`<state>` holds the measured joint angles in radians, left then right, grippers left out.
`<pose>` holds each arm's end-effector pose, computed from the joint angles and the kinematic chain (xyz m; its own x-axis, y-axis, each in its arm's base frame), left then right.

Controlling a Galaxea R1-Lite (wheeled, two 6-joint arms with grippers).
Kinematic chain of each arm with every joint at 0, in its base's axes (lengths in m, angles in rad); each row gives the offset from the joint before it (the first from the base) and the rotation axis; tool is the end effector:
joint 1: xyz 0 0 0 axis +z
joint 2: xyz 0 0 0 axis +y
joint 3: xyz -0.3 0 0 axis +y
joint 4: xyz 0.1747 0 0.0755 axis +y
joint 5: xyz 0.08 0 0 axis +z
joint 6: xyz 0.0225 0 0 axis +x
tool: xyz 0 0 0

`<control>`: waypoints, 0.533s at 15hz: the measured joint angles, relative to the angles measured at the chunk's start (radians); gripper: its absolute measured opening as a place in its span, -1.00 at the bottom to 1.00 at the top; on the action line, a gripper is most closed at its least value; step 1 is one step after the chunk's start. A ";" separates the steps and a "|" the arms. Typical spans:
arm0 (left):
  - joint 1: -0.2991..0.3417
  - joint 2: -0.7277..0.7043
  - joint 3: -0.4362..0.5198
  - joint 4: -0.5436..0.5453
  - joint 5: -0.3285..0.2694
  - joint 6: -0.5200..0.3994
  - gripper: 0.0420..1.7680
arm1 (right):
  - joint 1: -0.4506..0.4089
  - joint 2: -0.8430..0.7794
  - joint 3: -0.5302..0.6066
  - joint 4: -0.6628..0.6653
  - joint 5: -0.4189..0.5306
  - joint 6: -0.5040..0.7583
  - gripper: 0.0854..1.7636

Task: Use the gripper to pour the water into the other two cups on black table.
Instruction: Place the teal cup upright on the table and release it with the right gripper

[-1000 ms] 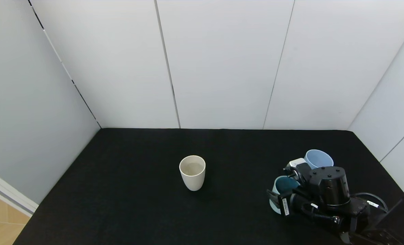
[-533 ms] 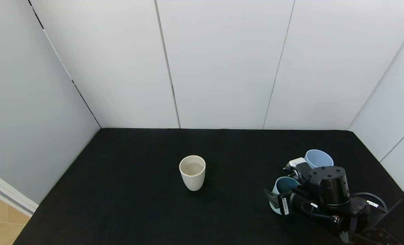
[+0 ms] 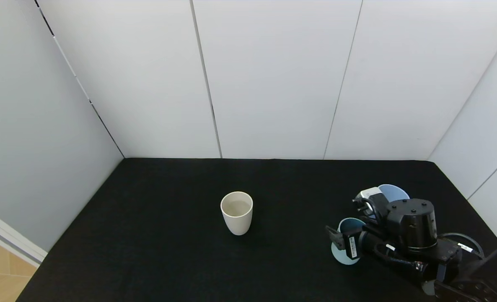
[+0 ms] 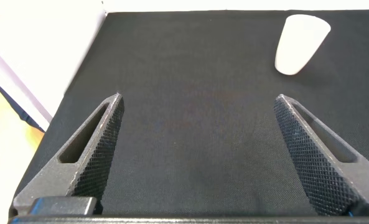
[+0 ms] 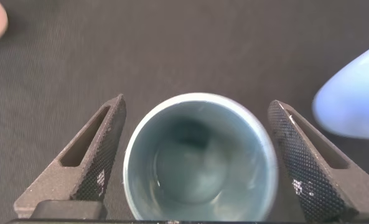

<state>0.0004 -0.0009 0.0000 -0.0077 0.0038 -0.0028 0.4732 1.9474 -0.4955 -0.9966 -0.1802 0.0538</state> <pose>-0.0229 0.0001 0.0763 1.0000 0.0042 0.0086 -0.0042 1.0000 -0.0028 0.2669 0.1321 0.0696 0.8682 0.2432 -0.4326 -0.2836 0.9585 -0.0304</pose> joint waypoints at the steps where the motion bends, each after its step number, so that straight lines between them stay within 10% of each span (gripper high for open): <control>1: 0.000 0.000 0.000 0.000 0.000 0.000 0.94 | -0.005 -0.018 -0.002 0.007 -0.001 -0.014 0.88; 8: 0.000 0.000 0.000 0.000 0.000 0.000 0.94 | -0.024 -0.269 -0.005 0.243 -0.003 -0.037 0.91</control>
<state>0.0004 -0.0009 0.0000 -0.0077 0.0038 -0.0028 0.4494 1.6783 -0.5002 -0.7538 -0.1832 0.0164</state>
